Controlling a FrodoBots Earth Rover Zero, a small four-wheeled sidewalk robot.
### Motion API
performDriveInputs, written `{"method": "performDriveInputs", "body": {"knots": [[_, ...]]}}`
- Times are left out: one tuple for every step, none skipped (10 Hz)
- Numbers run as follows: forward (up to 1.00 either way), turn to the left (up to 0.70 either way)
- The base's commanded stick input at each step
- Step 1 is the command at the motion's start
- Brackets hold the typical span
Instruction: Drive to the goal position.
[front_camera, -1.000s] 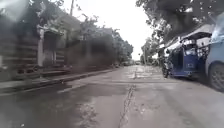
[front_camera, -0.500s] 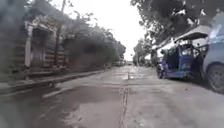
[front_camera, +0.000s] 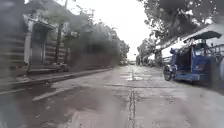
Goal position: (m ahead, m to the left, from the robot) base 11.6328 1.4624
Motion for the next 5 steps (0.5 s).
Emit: {"method": "performDriveInputs", "body": {"knots": [[0.7, -0.01], [0.7, -0.28], [0.7, -0.35], [0.7, -0.35], [0.7, -0.35]]}}
